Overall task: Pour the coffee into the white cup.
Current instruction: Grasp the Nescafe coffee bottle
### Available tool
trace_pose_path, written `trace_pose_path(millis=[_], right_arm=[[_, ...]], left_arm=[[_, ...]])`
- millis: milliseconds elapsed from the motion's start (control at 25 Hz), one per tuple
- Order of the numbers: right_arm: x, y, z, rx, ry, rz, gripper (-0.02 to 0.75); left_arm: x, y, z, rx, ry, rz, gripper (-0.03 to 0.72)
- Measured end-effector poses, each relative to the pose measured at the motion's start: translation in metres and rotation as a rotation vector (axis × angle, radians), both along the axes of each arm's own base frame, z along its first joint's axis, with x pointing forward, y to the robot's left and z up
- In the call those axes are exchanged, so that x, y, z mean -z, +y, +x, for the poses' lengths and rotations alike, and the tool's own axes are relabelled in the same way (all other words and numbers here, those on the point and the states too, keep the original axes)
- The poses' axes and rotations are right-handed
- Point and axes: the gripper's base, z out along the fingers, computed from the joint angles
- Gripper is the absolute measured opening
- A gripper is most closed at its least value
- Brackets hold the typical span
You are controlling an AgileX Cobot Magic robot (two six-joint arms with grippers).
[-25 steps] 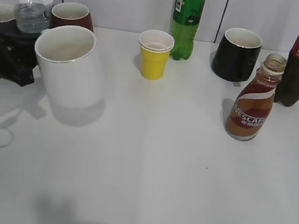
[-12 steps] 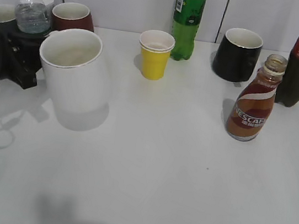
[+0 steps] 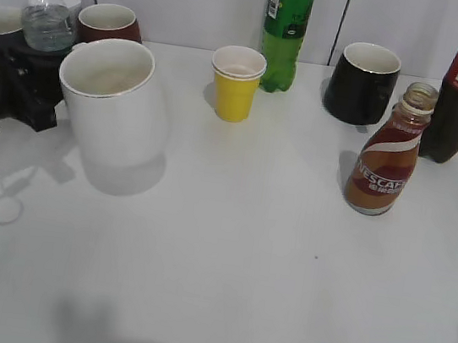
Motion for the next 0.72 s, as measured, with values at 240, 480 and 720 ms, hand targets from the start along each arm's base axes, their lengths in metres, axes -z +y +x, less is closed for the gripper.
trace_pose_path(millis=[240, 480, 720], right_arm=[[-0.003, 0.007, 0.067, -0.007, -0.05, -0.032, 0.588], [0.04, 0.01, 0.108, 0.004, -0.231, -0.016, 0.588], [0.066, 0.018, 0.127, -0.051, -0.25, -0.001, 0.588]], left_arm=[[0.0, 0.001, 0.001, -0.008, 0.0, -0.004, 0.054], [0.0, 0.001, 0.001, -0.009, 0.0, -0.005, 0.054], [0.0, 0.001, 0.001, -0.009, 0.0, -0.005, 0.054]])
